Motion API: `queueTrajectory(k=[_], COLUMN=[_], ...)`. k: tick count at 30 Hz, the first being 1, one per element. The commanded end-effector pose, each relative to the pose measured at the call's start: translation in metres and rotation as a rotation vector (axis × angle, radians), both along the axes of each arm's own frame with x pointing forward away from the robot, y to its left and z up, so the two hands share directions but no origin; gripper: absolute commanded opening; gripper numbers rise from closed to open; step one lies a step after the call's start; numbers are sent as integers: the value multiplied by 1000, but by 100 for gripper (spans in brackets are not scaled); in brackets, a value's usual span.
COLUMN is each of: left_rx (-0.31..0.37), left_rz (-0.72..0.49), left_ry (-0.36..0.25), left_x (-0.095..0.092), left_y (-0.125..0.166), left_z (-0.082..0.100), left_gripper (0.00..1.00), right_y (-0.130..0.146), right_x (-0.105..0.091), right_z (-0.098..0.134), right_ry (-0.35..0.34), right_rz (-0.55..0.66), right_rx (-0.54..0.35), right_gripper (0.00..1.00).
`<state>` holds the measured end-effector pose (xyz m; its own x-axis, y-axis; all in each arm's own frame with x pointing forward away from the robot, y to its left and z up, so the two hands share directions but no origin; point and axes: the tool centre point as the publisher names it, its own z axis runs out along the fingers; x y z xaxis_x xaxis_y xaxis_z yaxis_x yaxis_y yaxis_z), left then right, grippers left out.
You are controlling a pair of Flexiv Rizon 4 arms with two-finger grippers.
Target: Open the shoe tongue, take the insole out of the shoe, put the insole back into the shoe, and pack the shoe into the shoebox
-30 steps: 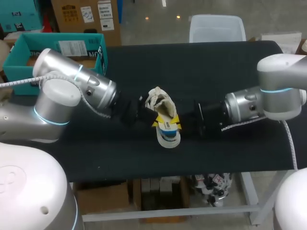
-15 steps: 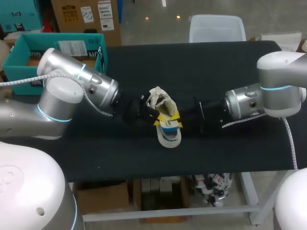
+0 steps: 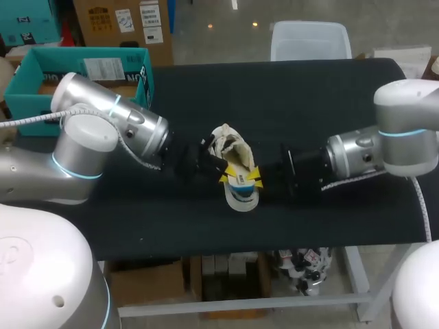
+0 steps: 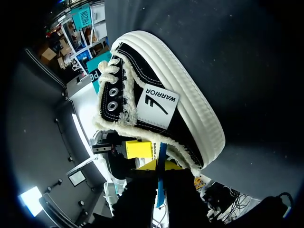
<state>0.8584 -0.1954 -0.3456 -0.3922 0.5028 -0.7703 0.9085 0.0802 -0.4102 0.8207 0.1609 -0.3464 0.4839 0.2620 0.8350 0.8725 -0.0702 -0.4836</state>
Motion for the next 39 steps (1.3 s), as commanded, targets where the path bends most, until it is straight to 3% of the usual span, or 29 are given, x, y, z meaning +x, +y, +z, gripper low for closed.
queueTrajectory(k=[1,2,3,4,5,6,13,30,31,32,33,35,39], left_rx=[-4,-5,-6,-7,-6,-6,7,38,38,37,36,34,34], left_rz=[1,-1,-4,-9,-10,-12,-17,14,14,14,14,13,15], left_ry=[-18,-25,-29,-35,-37,-40,-49,-7,-7,-7,-8,-10,-13], left_x=[-11,-13,-15,-17,-18,-19,-16,11,10,10,9,7,5], left_y=[2,2,3,4,4,3,0,-5,-5,-4,-3,-3,-2], left_z=[9,11,12,14,14,15,9,-9,-9,-8,-8,-7,-7], left_gripper=[92,84,66,38,16,0,0,0,0,0,0,0,0], right_y=[1,1,1,1,1,1,0,1,1,-1,-2,-4,-6], right_x=[2,2,2,2,2,2,6,31,29,27,24,19,7], right_z=[-3,-3,-3,-3,-3,-3,-3,-14,-12,-11,-9,-5,0], right_ry=[0,-1,-1,-2,-3,-4,-12,14,12,8,2,-5,-14], right_rz=[5,7,7,9,9,10,14,3,-2,-6,-11,-19,-28], right_rx=[7,10,10,10,10,11,-2,-35,-34,-36,-33,-36,-39], right_gripper=[0,0,0,0,0,0,0,0,14,42,49,53,45])
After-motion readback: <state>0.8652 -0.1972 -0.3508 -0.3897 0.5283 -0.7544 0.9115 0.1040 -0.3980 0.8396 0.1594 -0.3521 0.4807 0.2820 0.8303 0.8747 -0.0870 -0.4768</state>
